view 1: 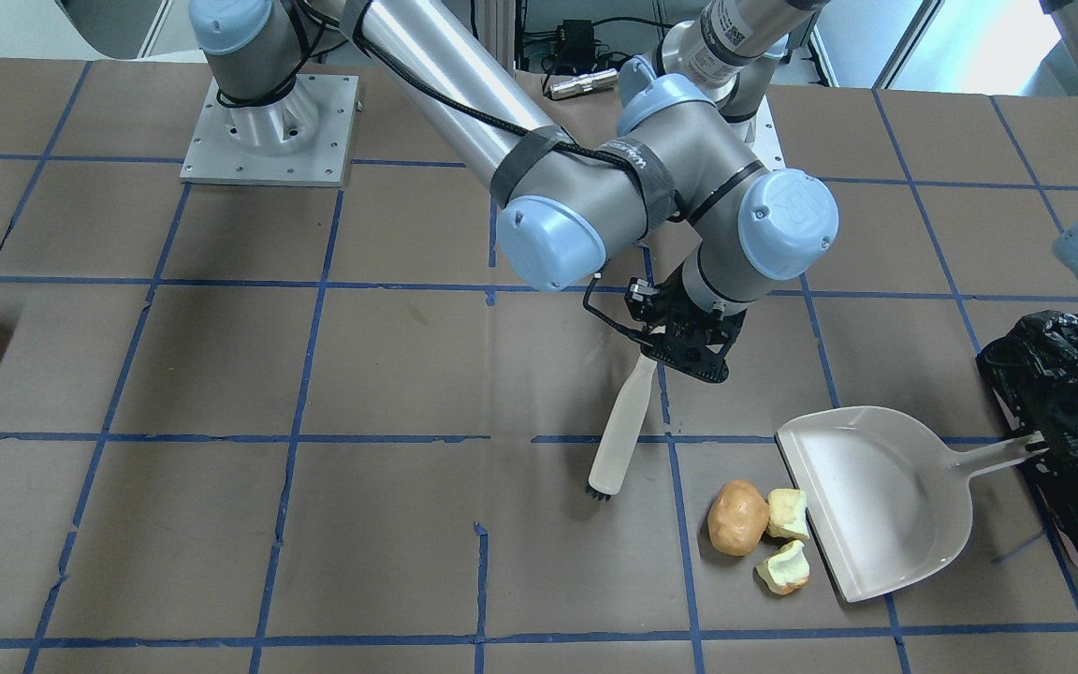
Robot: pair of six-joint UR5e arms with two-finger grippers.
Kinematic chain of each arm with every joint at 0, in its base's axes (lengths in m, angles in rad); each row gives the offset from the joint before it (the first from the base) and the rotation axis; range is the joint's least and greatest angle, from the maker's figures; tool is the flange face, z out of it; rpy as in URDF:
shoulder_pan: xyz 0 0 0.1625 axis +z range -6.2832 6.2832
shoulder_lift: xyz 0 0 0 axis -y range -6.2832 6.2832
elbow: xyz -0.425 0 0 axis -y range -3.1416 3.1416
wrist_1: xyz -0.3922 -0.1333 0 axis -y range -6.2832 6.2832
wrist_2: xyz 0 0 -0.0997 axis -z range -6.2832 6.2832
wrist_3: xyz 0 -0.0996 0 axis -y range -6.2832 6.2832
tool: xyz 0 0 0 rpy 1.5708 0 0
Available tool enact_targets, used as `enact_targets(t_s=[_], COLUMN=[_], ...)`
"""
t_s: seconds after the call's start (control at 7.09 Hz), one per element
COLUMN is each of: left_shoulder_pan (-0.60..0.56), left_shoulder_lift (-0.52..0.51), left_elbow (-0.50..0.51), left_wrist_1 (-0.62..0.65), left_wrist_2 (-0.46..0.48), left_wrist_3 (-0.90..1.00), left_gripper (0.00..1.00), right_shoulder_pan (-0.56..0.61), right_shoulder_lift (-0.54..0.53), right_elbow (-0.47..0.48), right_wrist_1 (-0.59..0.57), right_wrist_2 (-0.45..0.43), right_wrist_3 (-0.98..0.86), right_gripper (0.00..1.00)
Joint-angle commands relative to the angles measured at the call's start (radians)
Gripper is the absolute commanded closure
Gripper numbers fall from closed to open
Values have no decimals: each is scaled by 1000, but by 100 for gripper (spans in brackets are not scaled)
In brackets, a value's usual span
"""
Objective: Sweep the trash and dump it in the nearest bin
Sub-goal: 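Sweep the bread pieces into the dustpan with the right gripper's brush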
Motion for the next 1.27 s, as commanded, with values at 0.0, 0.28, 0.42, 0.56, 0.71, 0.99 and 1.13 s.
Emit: enact_targets(t_s=[0.0, 0.28, 0.42, 0.56, 0.71, 0.99, 1.13], left_shoulder_pan=[-2, -2, -2, -1, -2, -1, -2], left_shoulder_lift=[-4, -4, -4, -4, -4, -4, -4], left_elbow=[-1, -1, -1, -1, -1, -1, -3], left_wrist_1=[4, 4, 4, 5, 5, 5, 5], left_wrist_2=[0, -2, -13, -14, -14, -14, -14], left_wrist_3=[-7, -10, -10, -10, -13, -10, -21], left_gripper=[100, 100, 100, 99, 99, 99, 99], right_shoulder_pan=[10, 10, 10, 10, 7, 7, 2], right_shoulder_lift=[61, 70, 83, 105, 134, 195, 221], right_elbow=[-94, -115, -125, -154, -196, -270, -292], right_wrist_1=[32, 26, 9, 3, 0, -18, -58], right_wrist_2=[-2, 2, 4, 4, 4, 5, 11], right_wrist_3=[-56, -97, -128, -133, -145, -148, -148], right_gripper=[98, 97, 97, 97, 97, 96, 96])
